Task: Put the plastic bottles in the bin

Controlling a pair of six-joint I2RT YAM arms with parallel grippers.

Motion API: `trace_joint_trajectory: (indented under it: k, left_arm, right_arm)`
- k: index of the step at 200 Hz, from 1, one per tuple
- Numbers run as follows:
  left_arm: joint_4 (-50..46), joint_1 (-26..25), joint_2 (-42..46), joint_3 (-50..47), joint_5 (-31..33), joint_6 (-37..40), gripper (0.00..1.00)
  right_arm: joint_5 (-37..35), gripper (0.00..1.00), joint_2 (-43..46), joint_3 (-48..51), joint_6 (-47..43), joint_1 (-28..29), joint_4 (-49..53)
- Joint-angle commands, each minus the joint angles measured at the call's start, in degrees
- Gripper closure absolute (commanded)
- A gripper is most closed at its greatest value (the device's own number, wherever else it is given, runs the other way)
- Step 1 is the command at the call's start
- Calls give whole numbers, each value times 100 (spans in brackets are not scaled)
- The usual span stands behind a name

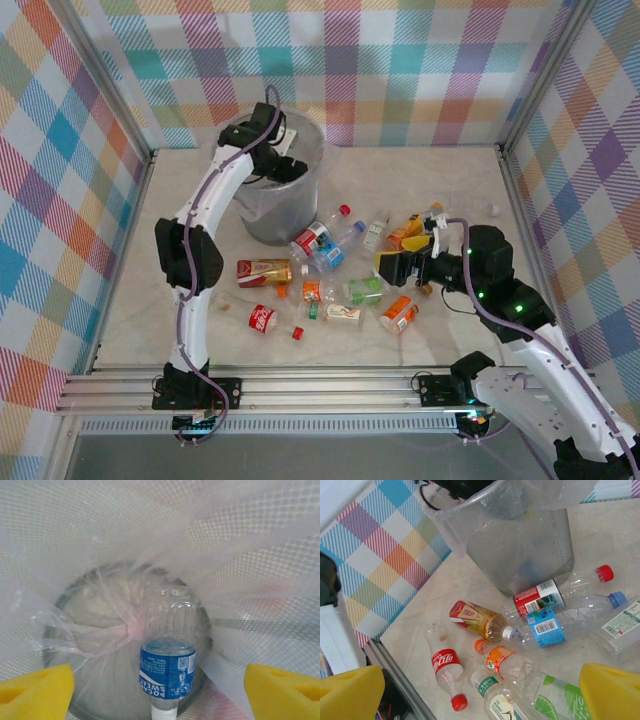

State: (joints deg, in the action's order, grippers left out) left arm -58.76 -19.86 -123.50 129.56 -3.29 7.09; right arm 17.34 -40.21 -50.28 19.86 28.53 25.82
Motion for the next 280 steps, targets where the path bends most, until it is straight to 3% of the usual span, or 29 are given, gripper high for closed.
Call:
trace_joint_trajectory:
  k: [1,78,142,173,227,280]
  left_arm:
    - [-24,-63,500,174,153,-286,11]
    - [620,-62,2034,-636,-230,-691,0]
    - [1512,-149,3884,-2549,-2062,-847,0]
    - [1941,-301,4791,-3659,-2845,-1191,0]
    - [2286,-852,5723,-4955,-2764,-1757,0]
    - [2374,-1424,5908,-5527,-2519,-2067,0]
  right_arm:
    - [-218,0,-57,-223,125,21,32]
    - [-606,0,-404,-295,351,16,212]
    - [-1943,0,-1552,-973,578,-185,1375]
    - [-1596,0,-2177,-1275,499,-867,1634]
    - [-1693,0,-3024,-1731,321,-2081,2068]
    - [-2724,0,-3810,-2796,727,-2207,3344]
